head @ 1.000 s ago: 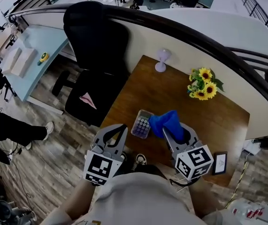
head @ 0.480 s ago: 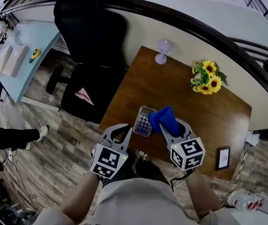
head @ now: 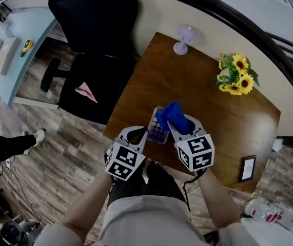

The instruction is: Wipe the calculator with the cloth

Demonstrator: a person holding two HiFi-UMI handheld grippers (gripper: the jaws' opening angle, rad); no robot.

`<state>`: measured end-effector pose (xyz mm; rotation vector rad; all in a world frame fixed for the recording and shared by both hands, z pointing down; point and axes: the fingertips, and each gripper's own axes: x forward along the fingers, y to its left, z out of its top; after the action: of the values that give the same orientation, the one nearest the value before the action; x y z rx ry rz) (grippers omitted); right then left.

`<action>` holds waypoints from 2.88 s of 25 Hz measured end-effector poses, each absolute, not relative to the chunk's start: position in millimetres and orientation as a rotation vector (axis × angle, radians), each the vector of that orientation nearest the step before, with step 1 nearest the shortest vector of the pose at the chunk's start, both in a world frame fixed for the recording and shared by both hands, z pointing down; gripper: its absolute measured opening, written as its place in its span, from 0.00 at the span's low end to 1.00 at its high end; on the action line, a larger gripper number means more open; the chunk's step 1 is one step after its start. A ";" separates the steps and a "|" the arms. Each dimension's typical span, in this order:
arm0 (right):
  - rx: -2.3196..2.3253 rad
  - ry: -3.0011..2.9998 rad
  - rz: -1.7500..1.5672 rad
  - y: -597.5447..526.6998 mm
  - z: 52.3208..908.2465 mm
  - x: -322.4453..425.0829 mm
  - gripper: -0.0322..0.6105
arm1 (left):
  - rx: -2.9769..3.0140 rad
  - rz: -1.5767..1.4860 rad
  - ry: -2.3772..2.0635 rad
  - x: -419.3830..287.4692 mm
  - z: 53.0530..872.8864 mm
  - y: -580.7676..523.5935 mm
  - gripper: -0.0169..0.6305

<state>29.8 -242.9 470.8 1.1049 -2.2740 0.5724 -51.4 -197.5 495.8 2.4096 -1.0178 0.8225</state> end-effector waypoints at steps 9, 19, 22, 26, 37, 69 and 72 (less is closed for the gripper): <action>1.043 -2.221 0.603 -252.5 537.7 19.7 0.26 | 2.291 0.807 -0.893 -37.9 572.2 -196.6 0.04; 1.004 -2.189 0.588 -257.9 587.5 9.4 0.26 | 2.231 0.659 -0.849 -25.1 595.4 -199.9 0.03; 1.008 -2.201 0.606 -258.3 589.1 8.5 0.26 | 2.223 0.643 -0.851 -26.5 596.7 -199.8 0.03; 0.989 -2.223 0.608 -258.3 589.7 7.5 0.26 | 2.206 0.623 -0.880 -28.9 597.9 -200.6 0.03; 0.964 -2.095 0.516 -243.1 592.2 62.0 0.26 | 2.161 0.684 -0.926 -27.8 600.0 -199.9 0.03; 0.774 -2.082 0.440 -211.4 588.7 11.9 0.25 | 2.213 0.657 -0.860 -29.8 598.9 -199.9 0.03; 0.801 -2.034 0.459 -208.4 591.7 31.6 0.25 | 2.196 0.648 -0.843 -30.6 599.1 -200.6 0.03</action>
<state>31.6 -208.4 591.7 0.8013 -2.0339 0.4593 -30.6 -200.6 599.1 2.1964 -0.8435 0.6481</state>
